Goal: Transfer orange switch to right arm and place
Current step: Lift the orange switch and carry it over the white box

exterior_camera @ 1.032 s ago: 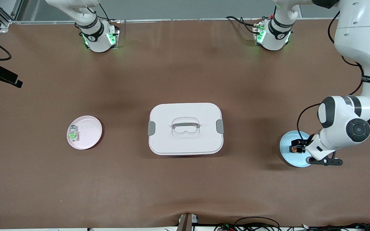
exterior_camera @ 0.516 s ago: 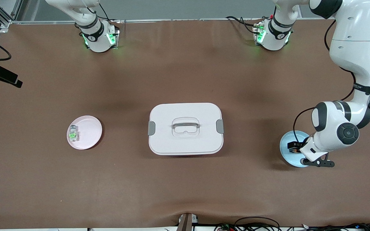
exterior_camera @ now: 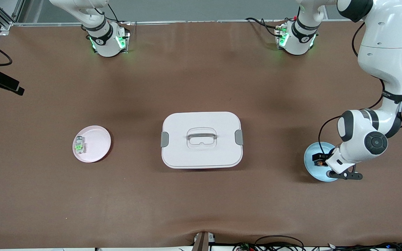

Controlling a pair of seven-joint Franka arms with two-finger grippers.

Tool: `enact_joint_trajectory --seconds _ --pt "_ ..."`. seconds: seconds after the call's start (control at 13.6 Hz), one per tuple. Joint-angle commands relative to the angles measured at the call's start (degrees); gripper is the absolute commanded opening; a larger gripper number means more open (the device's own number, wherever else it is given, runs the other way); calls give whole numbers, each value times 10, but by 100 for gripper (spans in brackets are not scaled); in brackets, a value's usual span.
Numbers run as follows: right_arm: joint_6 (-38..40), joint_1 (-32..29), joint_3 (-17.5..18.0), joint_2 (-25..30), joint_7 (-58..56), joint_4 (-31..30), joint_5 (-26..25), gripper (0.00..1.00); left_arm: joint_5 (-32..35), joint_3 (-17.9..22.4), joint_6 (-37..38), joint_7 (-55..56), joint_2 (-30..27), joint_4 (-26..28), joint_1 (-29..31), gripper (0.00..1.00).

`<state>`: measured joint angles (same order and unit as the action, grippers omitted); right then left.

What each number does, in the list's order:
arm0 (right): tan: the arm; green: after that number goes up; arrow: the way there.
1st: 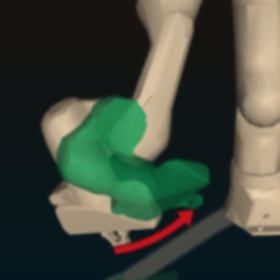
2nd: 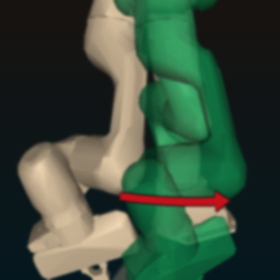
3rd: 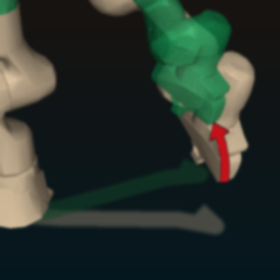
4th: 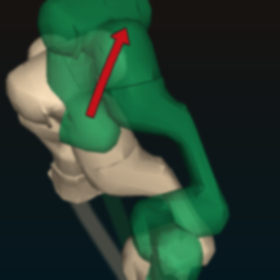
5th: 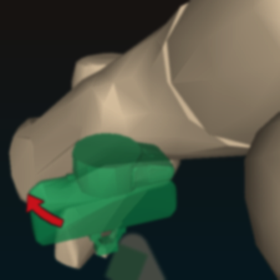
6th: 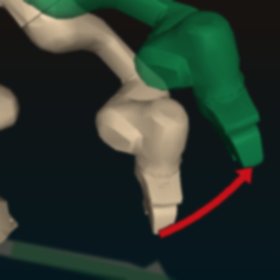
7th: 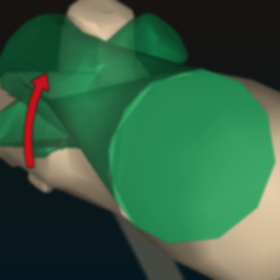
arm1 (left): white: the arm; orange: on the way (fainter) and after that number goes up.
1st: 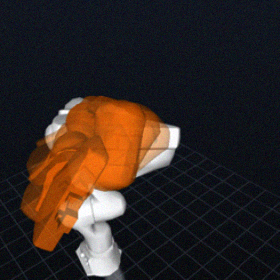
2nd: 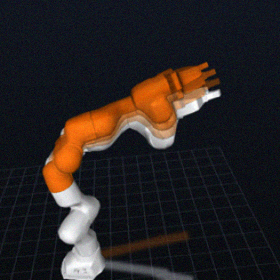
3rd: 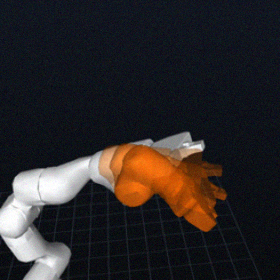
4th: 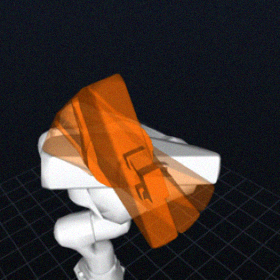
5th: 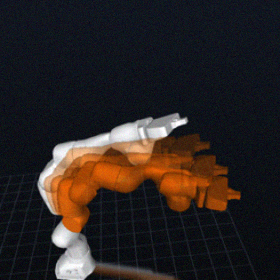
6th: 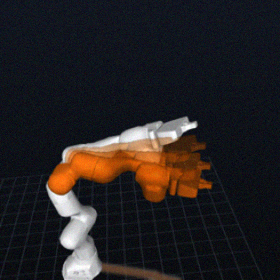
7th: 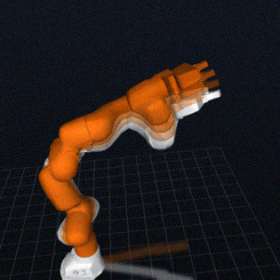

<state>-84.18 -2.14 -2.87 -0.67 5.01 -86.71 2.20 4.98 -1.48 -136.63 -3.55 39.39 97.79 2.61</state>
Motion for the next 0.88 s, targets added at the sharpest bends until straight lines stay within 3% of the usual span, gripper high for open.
enact_joint_trajectory --seconds 0.0,0.15,0.52,0.81 --pt "1 -16 8 9 -6 -7 2 100 7 -2 -9 -8 1 4 2 92" --pt "1 -17 8 9 -6 -7 2 100 6 -2 -9 -6 2 4 0 73" --pt "1 -17 8 9 -6 -7 2 100 5 -2 -6 -1 0 4 -2 3" --pt "1 -17 8 9 -6 -7 2 100 5 -6 0 -11 -40 3 4 0"
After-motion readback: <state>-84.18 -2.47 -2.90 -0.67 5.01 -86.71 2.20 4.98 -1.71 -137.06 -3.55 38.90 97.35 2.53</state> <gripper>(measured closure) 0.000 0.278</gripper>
